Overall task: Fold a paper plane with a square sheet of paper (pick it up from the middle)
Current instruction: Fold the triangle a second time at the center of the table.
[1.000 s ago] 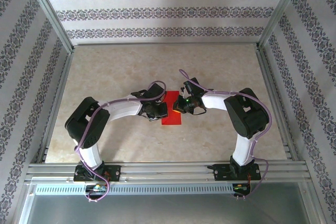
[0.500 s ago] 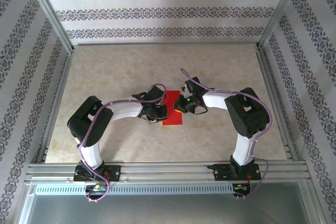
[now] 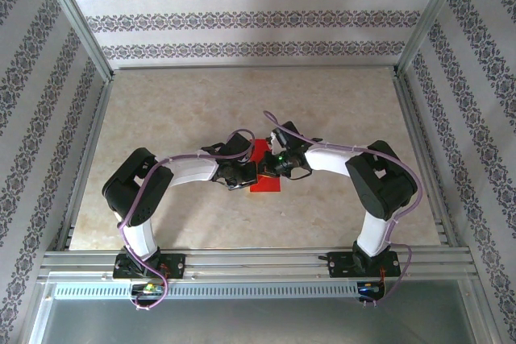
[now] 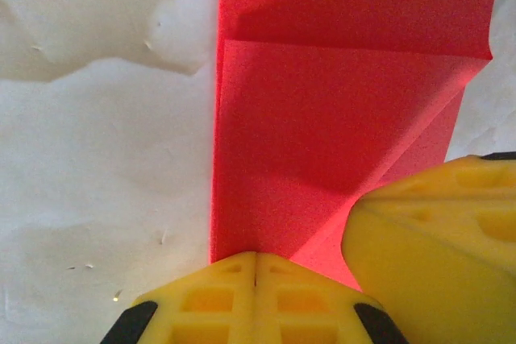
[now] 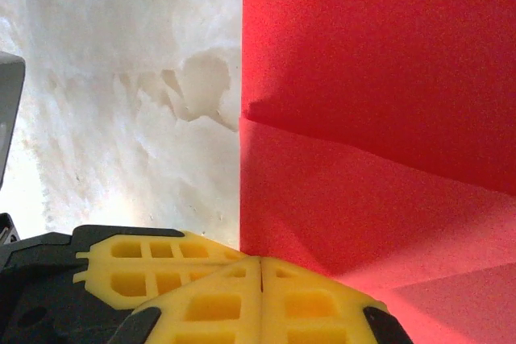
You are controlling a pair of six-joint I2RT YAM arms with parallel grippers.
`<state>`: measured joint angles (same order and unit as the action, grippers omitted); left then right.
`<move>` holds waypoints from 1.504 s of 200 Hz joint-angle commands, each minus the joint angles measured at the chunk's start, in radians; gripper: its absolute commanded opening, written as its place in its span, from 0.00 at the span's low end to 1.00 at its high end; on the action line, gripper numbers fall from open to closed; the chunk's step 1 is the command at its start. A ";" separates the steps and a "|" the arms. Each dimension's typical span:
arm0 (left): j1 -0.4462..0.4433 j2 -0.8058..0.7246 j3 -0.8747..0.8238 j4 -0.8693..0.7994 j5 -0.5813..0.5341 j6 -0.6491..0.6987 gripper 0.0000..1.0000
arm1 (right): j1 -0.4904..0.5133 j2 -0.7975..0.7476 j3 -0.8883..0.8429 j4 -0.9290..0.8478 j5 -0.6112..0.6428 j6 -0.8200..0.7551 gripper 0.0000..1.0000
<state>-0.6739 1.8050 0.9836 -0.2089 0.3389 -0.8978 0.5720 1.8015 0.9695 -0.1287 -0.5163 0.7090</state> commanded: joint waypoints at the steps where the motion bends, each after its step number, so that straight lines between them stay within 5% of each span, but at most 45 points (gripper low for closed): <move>1: -0.007 0.031 -0.048 -0.078 -0.033 0.013 0.01 | -0.006 0.010 -0.005 0.000 -0.003 0.015 0.00; 153: -0.007 0.003 -0.035 -0.121 -0.045 0.016 0.01 | -0.043 0.086 -0.023 -0.005 -0.014 -0.005 0.00; 203: -0.007 -0.078 -0.025 0.048 0.050 -0.012 0.05 | -0.041 0.090 -0.028 -0.006 -0.019 -0.003 0.00; 301: -0.007 -0.013 -0.084 -0.007 0.034 -0.037 0.03 | -0.041 0.093 -0.026 -0.001 -0.021 -0.008 0.00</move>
<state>-0.6743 1.7630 0.9180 -0.1699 0.3920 -0.9176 0.5385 1.8603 0.9543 -0.1112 -0.5667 0.7101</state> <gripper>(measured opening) 0.054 0.057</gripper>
